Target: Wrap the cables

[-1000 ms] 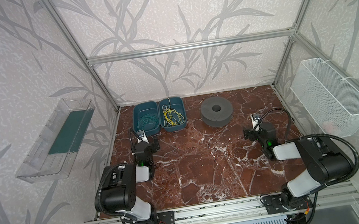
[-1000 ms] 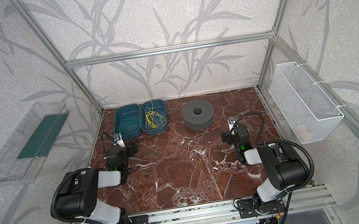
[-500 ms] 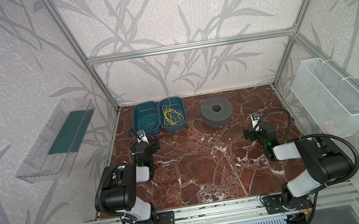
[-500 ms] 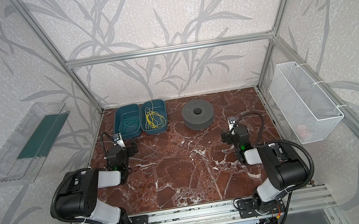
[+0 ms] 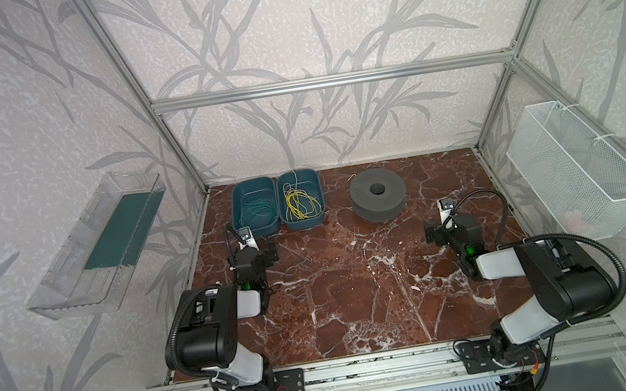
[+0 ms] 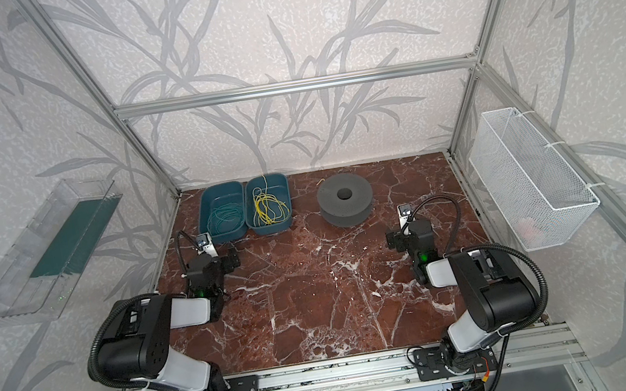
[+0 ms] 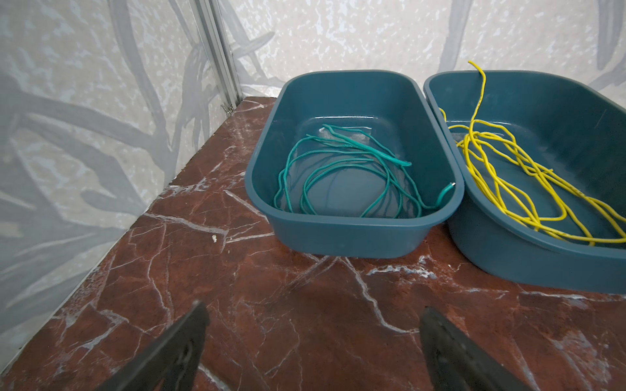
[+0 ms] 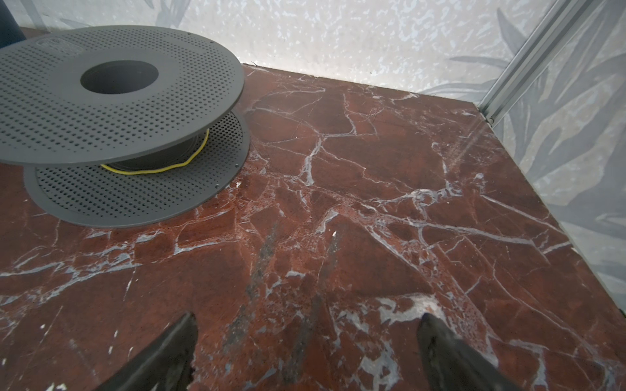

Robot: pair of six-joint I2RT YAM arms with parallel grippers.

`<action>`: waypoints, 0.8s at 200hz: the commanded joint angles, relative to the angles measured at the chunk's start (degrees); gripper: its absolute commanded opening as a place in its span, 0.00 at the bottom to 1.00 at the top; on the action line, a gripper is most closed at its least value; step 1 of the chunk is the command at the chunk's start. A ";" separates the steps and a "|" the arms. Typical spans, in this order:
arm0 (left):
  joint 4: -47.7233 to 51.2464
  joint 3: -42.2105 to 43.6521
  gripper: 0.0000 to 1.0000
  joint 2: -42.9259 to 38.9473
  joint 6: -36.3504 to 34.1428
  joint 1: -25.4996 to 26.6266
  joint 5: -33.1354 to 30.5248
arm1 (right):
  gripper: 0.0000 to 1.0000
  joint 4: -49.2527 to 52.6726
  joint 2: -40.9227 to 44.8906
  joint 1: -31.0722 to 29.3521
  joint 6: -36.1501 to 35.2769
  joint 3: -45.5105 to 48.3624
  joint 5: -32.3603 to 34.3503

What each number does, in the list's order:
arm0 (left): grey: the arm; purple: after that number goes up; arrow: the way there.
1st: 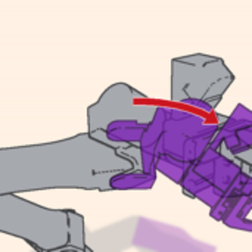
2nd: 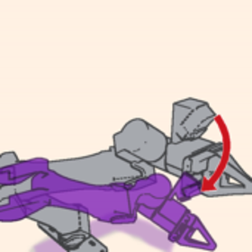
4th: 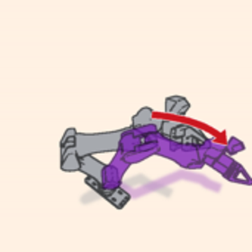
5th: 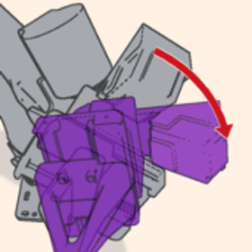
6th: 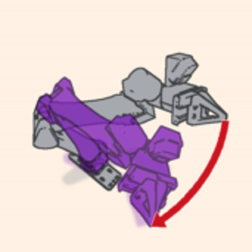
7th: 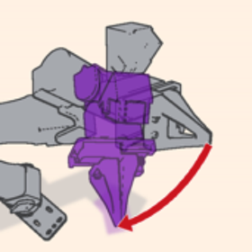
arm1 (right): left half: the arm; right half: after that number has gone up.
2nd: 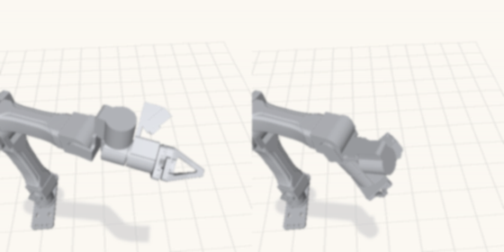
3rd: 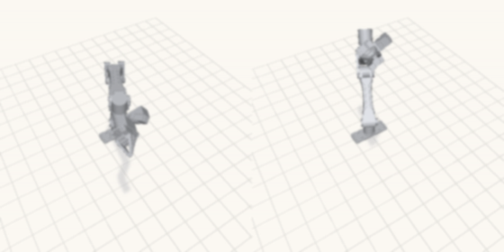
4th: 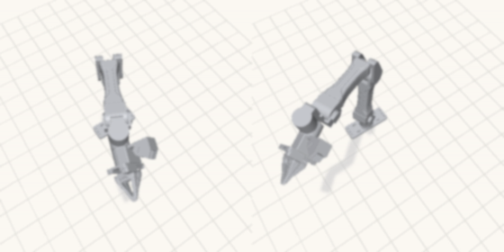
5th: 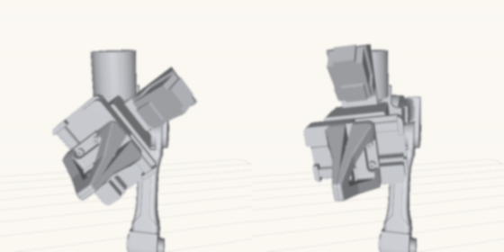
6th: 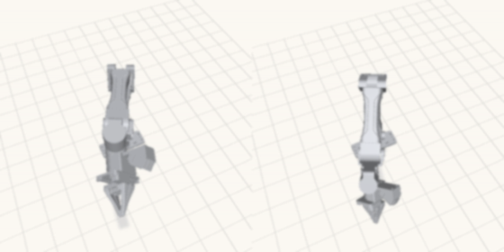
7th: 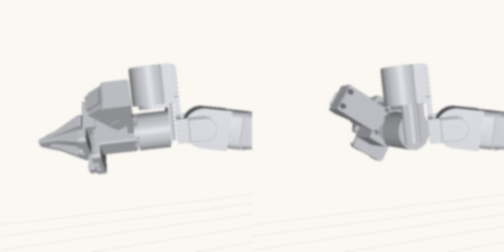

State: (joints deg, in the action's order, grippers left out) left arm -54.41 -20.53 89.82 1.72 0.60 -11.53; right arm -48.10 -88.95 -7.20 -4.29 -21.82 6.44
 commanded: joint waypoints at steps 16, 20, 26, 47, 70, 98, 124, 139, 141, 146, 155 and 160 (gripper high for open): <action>1.82 -0.61 0.99 -3.61 1.80 -0.37 -5.82 | 0.99 -1.03 1.08 0.27 -0.34 -0.93 -1.04; 4.04 -0.97 0.99 -5.38 1.87 -0.34 -5.67 | 0.99 -2.16 1.34 0.00 -0.38 -0.63 -0.27; 7.90 -1.82 0.99 -8.11 1.84 -0.35 -5.52 | 0.99 -3.10 2.16 -1.12 -1.39 -0.45 2.13; 21.05 -5.62 0.99 -17.74 0.21 -0.02 -3.07 | 0.99 14.43 8.75 -4.04 -3.44 -6.65 5.10; 30.29 -8.74 0.99 -28.38 -0.43 0.27 -0.75 | 0.99 32.22 14.86 -8.32 -3.76 -16.00 9.39; 43.20 -15.28 0.99 -38.28 13.22 0.61 -2.31 | 0.99 58.82 19.09 -11.14 10.33 -32.02 8.73; 63.95 -22.82 0.99 -45.59 32.99 0.31 -2.03 | 0.99 62.66 23.16 -7.77 30.34 -32.85 -5.43; 64.45 -20.01 0.99 -50.90 37.29 0.36 -2.60 | 0.99 51.33 26.49 -4.52 37.67 -25.33 -15.50; 64.24 -19.16 0.99 -51.84 39.87 0.37 -3.41 | 0.99 50.73 26.75 -4.25 38.19 -24.81 -16.06; 64.48 -16.99 0.99 -54.16 44.84 0.18 -4.88 | 1.00 49.78 27.40 -3.97 38.68 -23.85 -16.78; 60.65 -12.94 0.99 -58.11 46.36 -0.08 -2.47 | 0.98 49.65 28.02 -4.03 38.00 -23.17 -17.28; 59.14 -11.36 0.99 -59.82 47.37 -0.12 -0.55 | 0.97 49.30 28.12 -4.05 38.13 -22.81 -17.48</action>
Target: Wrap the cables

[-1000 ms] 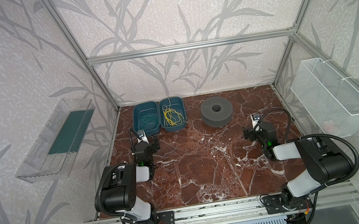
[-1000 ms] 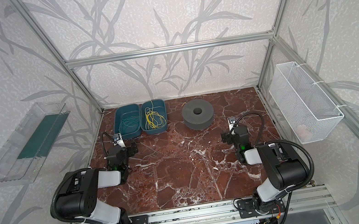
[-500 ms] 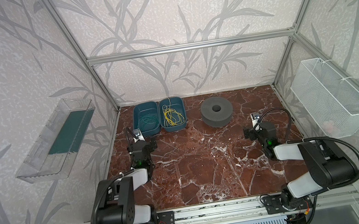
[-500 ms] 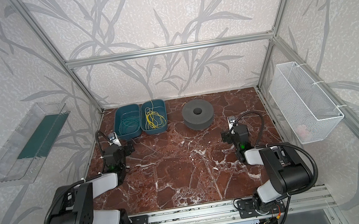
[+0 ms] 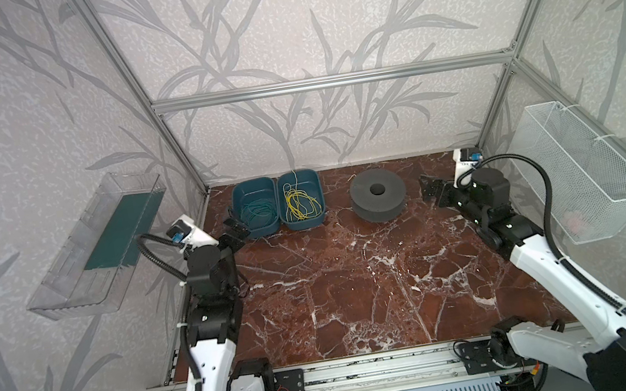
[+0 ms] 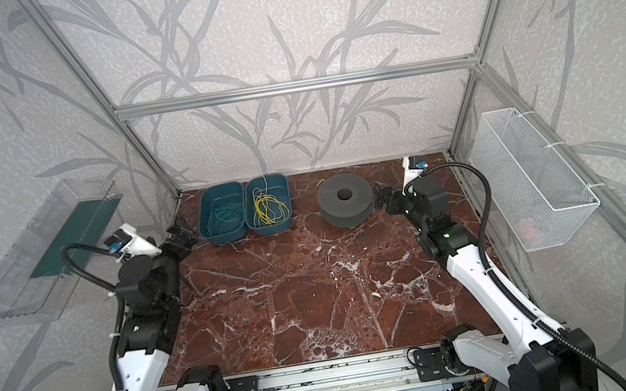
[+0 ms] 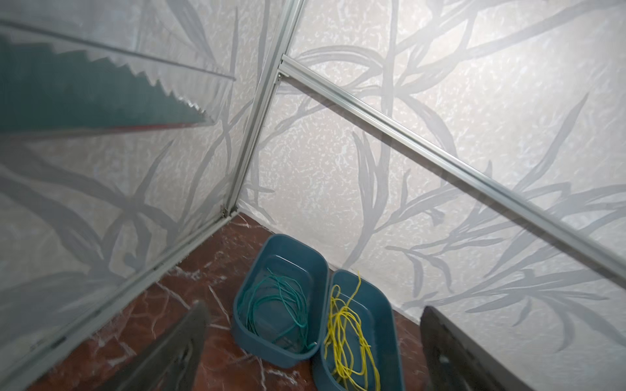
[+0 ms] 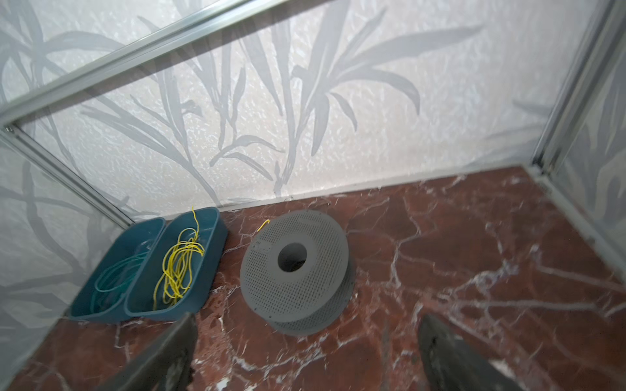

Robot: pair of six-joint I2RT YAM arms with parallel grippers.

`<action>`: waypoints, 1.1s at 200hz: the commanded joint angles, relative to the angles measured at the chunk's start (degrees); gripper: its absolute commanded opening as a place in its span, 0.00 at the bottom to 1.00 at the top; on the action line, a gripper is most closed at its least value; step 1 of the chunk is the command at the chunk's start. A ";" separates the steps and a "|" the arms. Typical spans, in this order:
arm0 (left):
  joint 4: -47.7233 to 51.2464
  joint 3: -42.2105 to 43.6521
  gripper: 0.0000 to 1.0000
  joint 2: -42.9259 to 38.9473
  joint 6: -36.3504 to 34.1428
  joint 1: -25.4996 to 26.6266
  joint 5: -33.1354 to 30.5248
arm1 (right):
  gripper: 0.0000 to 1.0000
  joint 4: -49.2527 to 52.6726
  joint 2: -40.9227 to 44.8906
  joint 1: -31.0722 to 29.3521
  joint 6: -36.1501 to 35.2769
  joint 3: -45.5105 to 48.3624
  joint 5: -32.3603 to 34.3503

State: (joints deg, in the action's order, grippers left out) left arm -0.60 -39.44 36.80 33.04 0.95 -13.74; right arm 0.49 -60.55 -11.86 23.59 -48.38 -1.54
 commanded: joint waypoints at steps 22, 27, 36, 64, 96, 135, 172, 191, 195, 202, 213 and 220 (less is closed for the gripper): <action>7.44 10.12 0.99 -9.29 20.37 -0.46 7.27 | 0.95 -1.51 -2.21 0.68 11.92 4.78 -12.62; 6.98 10.72 0.99 -8.83 20.34 -0.44 9.58 | 0.95 -2.16 -3.23 0.65 12.22 4.63 -13.87; 6.79 11.04 0.96 -6.90 19.64 -0.47 14.38 | 0.94 -3.56 -5.50 0.70 14.26 4.52 -15.40; 10.16 6.92 0.91 5.54 17.86 -0.44 29.15 | 0.86 -8.99 -15.61 1.39 16.24 2.37 -20.05; 7.18 2.52 0.78 19.55 15.81 -0.50 39.30 | 0.71 -19.78 -30.74 6.14 23.18 -2.97 -32.38; -3.09 2.99 0.73 27.93 21.16 0.48 44.36 | 0.65 -33.17 -43.62 8.94 32.76 -4.19 -36.98; -4.27 1.89 0.70 32.25 20.84 2.13 46.70 | 0.63 -41.23 -51.19 9.22 36.08 -7.06 -40.84; -4.13 1.91 0.70 32.97 20.49 2.80 46.61 | 0.52 -44.61 -55.69 9.22 37.73 -9.53 -42.46; -4.19 1.83 0.70 33.08 20.51 2.91 46.62 | 0.47 -45.80 -56.45 9.22 38.66 -9.83 -42.78; -4.38 1.72 0.70 33.27 20.49 3.07 46.86 | 0.41 -48.90 -57.84 9.14 40.34 -10.02 -43.01; -4.58 1.56 0.70 33.45 20.55 3.49 46.82 | 0.37 -50.40 -59.51 9.05 42.10 -10.53 -42.36; -4.70 1.48 0.70 33.49 20.55 3.65 46.86 | 0.35 -51.31 -60.46 9.04 42.90 -10.59 -42.02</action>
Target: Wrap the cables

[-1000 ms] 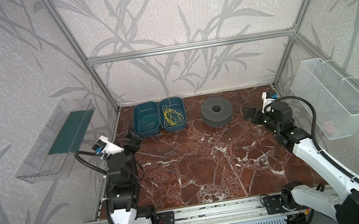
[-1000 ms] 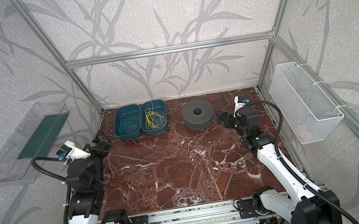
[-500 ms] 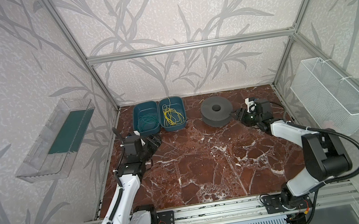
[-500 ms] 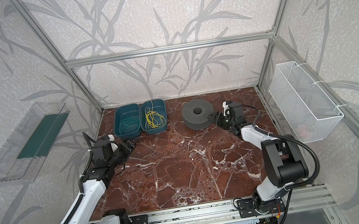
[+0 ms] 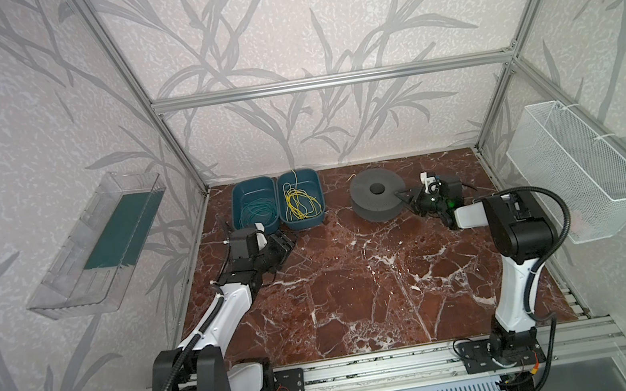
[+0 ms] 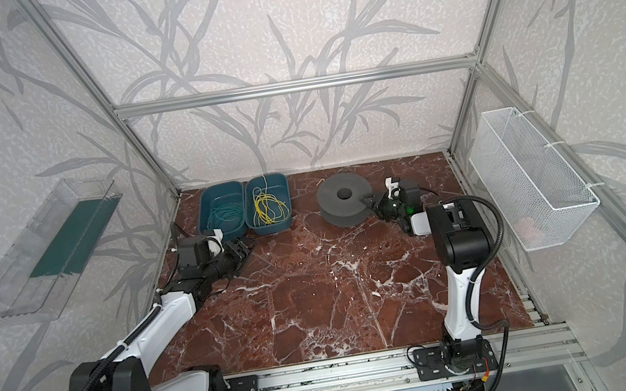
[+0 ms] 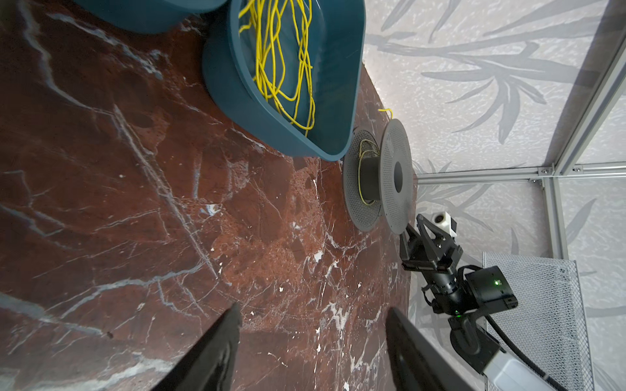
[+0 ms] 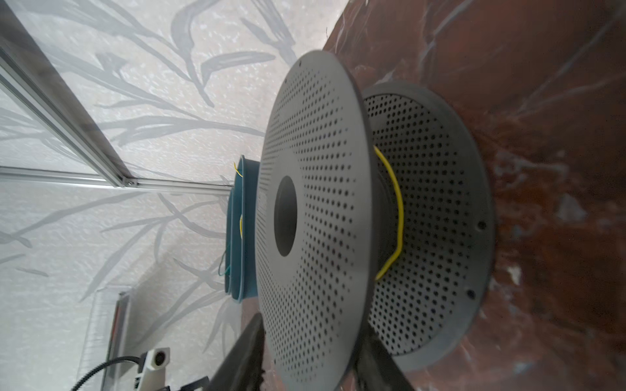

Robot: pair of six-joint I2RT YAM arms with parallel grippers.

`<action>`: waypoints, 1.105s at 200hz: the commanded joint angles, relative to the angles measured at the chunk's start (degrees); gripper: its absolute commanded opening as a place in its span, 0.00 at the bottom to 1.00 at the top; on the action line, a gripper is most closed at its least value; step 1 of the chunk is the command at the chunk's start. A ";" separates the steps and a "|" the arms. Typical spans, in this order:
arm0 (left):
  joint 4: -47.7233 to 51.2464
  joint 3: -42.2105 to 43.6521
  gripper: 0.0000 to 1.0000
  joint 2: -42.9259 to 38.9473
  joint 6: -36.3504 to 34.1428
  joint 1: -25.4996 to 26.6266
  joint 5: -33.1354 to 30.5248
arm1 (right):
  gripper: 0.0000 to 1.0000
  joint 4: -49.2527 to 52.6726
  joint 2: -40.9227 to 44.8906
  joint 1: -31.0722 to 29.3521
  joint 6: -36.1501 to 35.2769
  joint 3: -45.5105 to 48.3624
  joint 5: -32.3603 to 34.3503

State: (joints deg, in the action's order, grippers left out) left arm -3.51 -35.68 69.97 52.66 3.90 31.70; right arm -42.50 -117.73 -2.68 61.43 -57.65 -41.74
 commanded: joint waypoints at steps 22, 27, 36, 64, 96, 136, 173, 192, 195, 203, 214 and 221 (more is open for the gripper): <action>-1.42 -2.68 0.70 0.08 0.66 1.09 1.21 | 0.34 -13.71 -5.32 -0.14 7.82 -1.00 -2.34; -1.29 -2.81 0.70 0.07 0.56 1.14 1.19 | 0.33 -14.61 -5.70 -0.14 8.35 -0.97 -2.43; -1.05 -2.90 0.70 -0.04 0.37 1.12 1.17 | 0.33 -15.93 -6.09 -0.14 9.07 -0.98 -2.63; -1.06 -2.99 0.70 -0.25 0.26 1.28 1.08 | 0.29 -20.32 -7.53 -0.14 11.53 -0.53 -2.17; -0.91 -2.99 0.70 -0.84 0.36 1.31 1.25 | 0.19 -25.44 -9.39 -0.14 15.04 -0.97 -1.74; 0.33 -2.50 0.70 -3.71 0.25 1.33 0.59 | 0.00 -29.71 -8.98 -0.14 18.38 0.27 -1.94; 2.00 -2.97 0.70 -6.94 1.03 1.44 0.82 | 0.00 -37.97 -6.93 -0.14 24.68 4.19 -2.26; 3.33 -2.72 0.70 -9.48 1.34 1.54 -0.52 | 0.00 -37.92 -3.84 -0.38 24.01 6.88 -3.07; 3.53 -2.73 0.70 -9.91 1.31 1.48 -0.65 | 0.00 -37.92 -3.33 -0.40 23.82 7.28 -3.23; 4.15 -2.63 0.70 -11.00 1.40 1.53 -0.94 | 0.00 -37.92 -1.78 -0.49 23.42 8.46 -3.68; 5.12 -2.62 0.69 -12.38 1.39 1.63 -1.33 | 0.00 -37.92 0.01 -0.58 23.35 10.48 -3.78; 5.68 -2.56 0.70 -13.19 1.39 1.61 -1.62 | 0.00 -37.92 0.97 -0.70 23.28 11.61 -3.99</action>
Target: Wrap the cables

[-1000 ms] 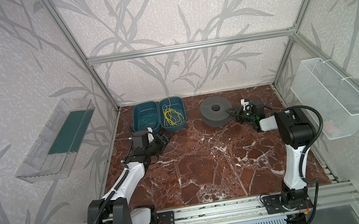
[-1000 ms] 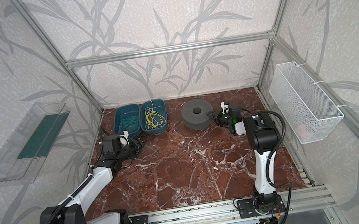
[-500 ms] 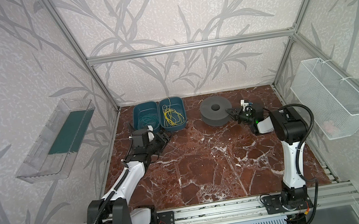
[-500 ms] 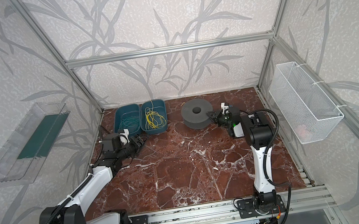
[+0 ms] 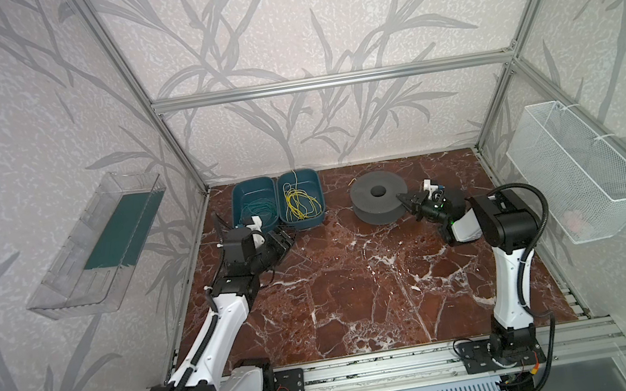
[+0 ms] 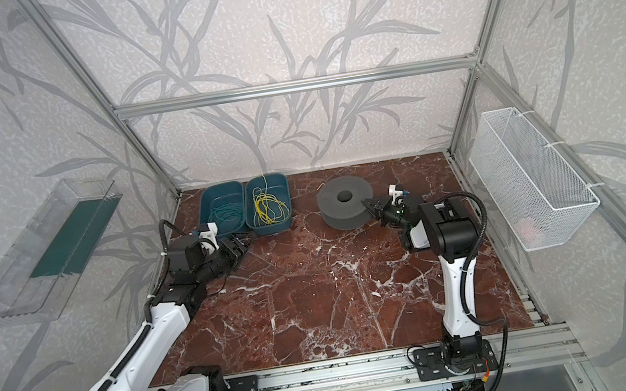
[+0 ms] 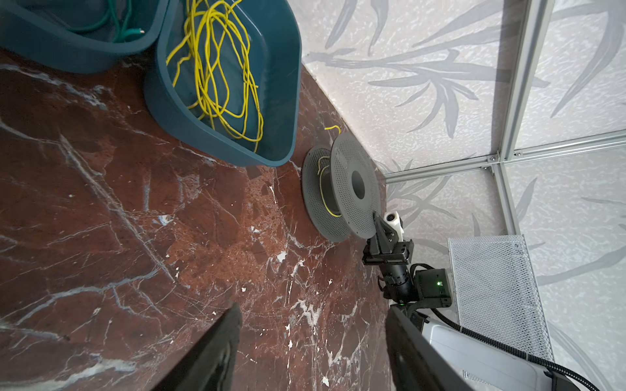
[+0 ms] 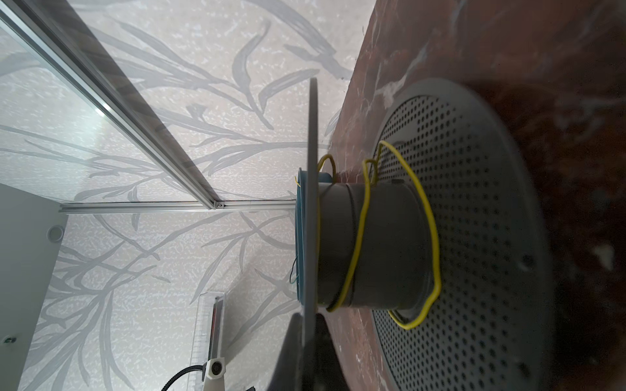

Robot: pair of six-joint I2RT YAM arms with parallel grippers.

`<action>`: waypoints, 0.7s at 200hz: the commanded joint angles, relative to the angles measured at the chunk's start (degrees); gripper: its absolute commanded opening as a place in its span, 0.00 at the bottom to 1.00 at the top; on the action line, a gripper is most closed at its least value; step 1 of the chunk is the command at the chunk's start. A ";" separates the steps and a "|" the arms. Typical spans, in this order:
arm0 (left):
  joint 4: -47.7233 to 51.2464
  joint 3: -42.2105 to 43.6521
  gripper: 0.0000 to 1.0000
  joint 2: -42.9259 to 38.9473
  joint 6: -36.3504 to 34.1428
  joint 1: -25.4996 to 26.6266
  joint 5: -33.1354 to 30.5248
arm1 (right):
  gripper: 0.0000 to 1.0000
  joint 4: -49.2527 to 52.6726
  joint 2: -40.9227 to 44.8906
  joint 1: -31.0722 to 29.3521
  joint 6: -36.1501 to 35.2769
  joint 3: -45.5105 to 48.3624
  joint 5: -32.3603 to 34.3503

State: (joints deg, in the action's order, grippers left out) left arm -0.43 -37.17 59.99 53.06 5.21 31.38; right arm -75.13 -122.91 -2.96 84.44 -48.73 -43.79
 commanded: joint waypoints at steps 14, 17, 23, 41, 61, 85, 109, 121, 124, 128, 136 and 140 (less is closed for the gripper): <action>3.97 -1.07 0.70 -4.95 0.97 0.38 -1.88 | 0.00 -5.34 7.65 -0.80 0.17 5.19 -2.18; 4.17 -1.05 0.70 -5.27 0.99 0.33 -1.97 | 0.00 -5.37 8.01 -0.90 0.05 5.68 -2.25; 4.48 -0.93 0.70 -6.00 0.99 0.35 -2.09 | 0.00 -5.37 8.76 -1.15 -0.36 6.70 -2.63; 5.53 -0.71 0.70 -8.08 1.34 0.40 -2.71 | 0.00 -5.37 11.24 -2.10 -0.85 10.22 -2.62; 6.81 -0.61 0.70 -10.00 1.50 0.41 -3.16 | 0.00 -5.37 14.13 -3.80 -1.24 14.21 -3.70; 7.97 -0.54 0.70 -11.92 1.66 0.50 -3.50 | 0.00 -5.37 19.19 -5.84 -2.08 20.05 -4.06; 8.34 -0.21 0.70 -13.54 2.45 0.70 -3.55 | 0.00 -5.29 23.06 -8.71 -1.97 25.00 -4.76; 8.47 -0.11 0.69 -14.14 2.73 0.84 -3.58 | 0.00 -5.29 24.00 -11.36 -2.13 27.22 -4.68; 8.63 -0.06 0.69 -14.36 2.85 0.87 -3.60 | 0.00 -5.29 24.11 -12.06 -2.12 27.89 -4.49; 8.72 -0.10 0.69 -14.60 2.97 0.96 -3.57 | 0.00 -5.29 24.33 -13.07 -2.26 28.69 -4.09; 8.69 -0.05 0.69 -14.97 3.18 1.11 -3.58 | 0.00 -5.29 24.75 -15.29 -2.98 30.16 -3.22; 8.81 -0.01 0.69 -15.29 3.30 1.16 -3.57 | 0.00 -5.29 24.77 -16.39 -3.23 30.79 -2.79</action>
State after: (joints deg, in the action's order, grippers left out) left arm 7.18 -37.15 46.46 54.70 5.82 28.34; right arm -75.77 -100.36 -14.37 83.02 -21.02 -46.52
